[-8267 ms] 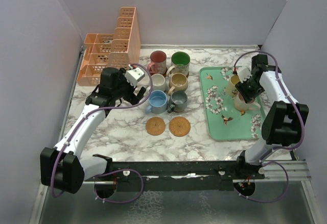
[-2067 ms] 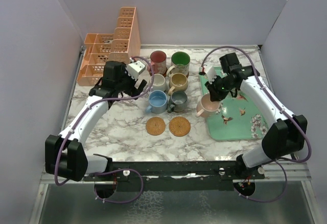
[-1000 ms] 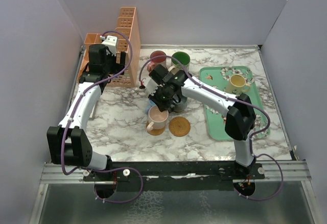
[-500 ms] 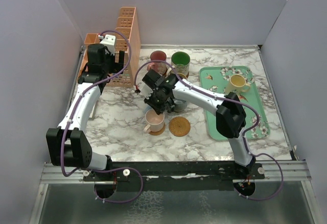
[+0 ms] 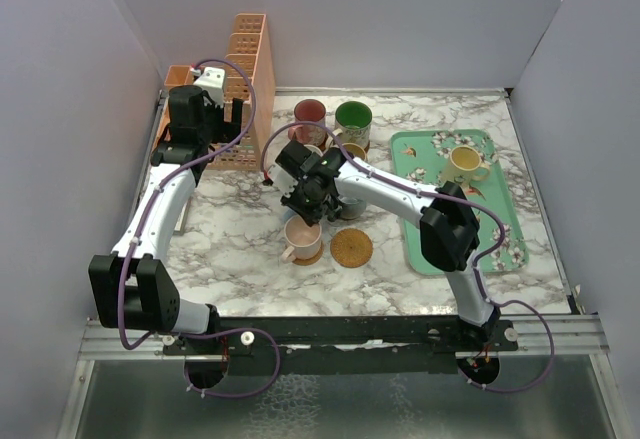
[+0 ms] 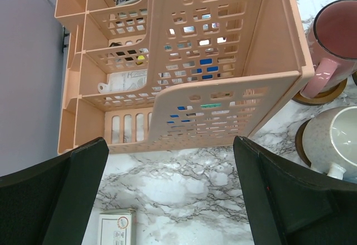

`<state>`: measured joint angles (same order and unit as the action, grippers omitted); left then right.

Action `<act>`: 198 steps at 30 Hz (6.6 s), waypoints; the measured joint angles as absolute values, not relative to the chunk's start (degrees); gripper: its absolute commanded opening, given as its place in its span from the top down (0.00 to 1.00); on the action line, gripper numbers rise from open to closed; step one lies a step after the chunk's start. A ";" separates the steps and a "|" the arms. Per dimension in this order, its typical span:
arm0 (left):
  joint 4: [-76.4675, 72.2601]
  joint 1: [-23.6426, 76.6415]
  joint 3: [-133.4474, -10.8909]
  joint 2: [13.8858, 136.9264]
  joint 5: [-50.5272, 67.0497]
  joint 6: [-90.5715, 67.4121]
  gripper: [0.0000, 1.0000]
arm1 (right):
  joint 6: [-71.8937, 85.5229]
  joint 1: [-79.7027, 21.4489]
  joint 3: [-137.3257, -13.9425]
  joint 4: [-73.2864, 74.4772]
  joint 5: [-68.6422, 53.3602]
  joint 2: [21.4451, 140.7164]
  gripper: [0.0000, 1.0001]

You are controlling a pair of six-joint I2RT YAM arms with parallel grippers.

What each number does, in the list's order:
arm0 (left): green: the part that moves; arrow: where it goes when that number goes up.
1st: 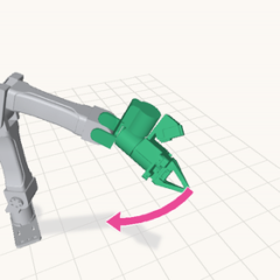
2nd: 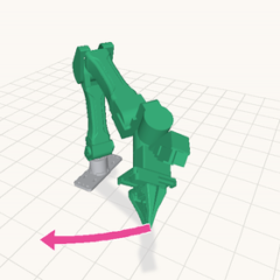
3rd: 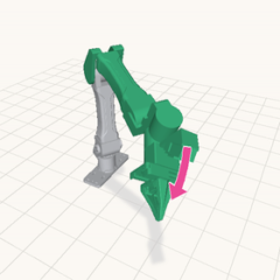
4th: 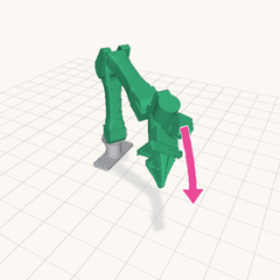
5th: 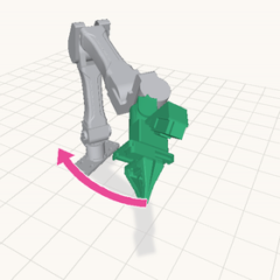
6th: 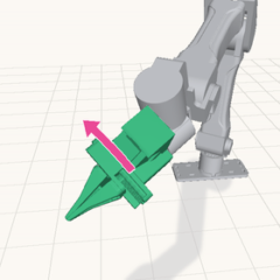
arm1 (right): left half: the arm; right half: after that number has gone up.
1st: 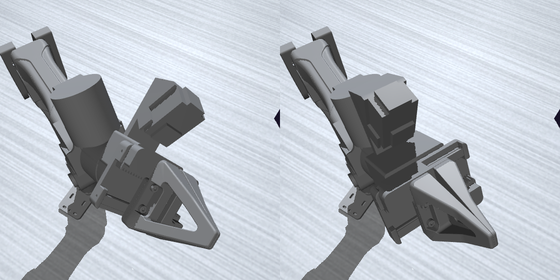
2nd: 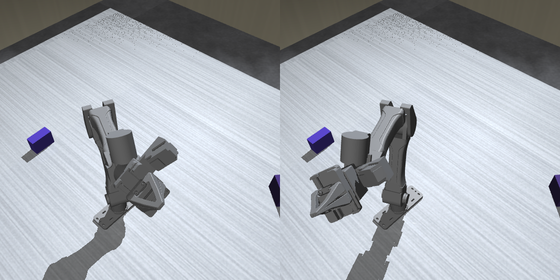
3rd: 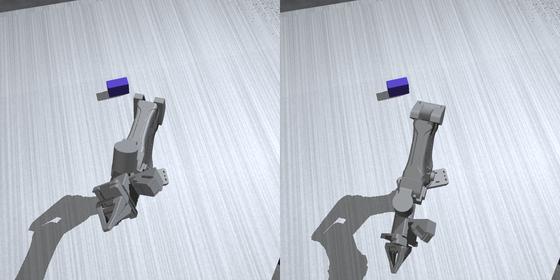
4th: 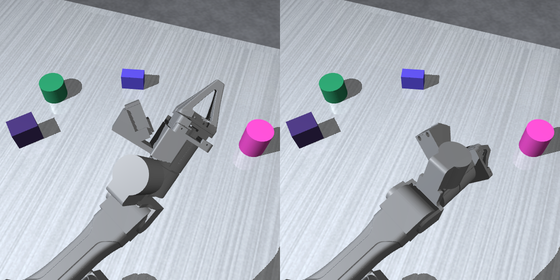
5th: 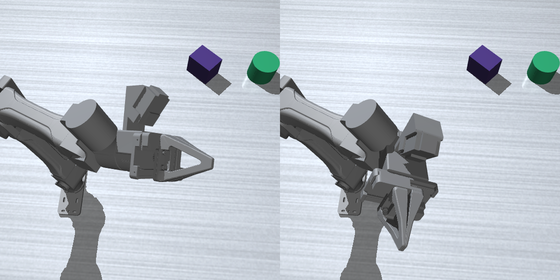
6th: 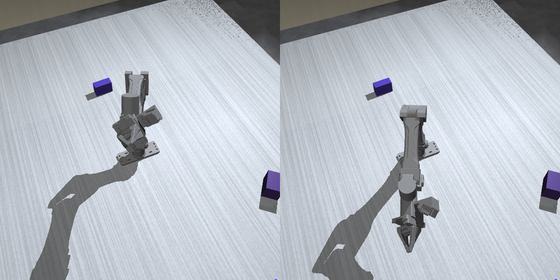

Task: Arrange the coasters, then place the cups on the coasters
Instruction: Place the cup on the coaster, then move the cup to the tray.

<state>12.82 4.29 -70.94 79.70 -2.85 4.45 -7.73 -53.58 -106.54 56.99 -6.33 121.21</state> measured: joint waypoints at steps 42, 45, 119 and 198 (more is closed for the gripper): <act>12.45 4.23 -70.70 78.81 0.64 4.86 0.01 | -7.35 -54.02 -104.38 56.05 -5.28 119.57 0.59; 12.45 4.23 -70.52 78.78 0.69 5.06 0.01 | -7.86 -54.02 -104.14 55.48 -4.89 116.55 0.58; 22.59 13.63 -74.30 75.16 13.76 19.00 0.01 | -24.23 13.23 -88.09 52.99 -20.80 107.59 0.60; 22.37 14.00 -72.58 74.11 15.49 19.90 0.01 | -44.64 12.95 -69.89 71.57 -40.03 84.55 0.33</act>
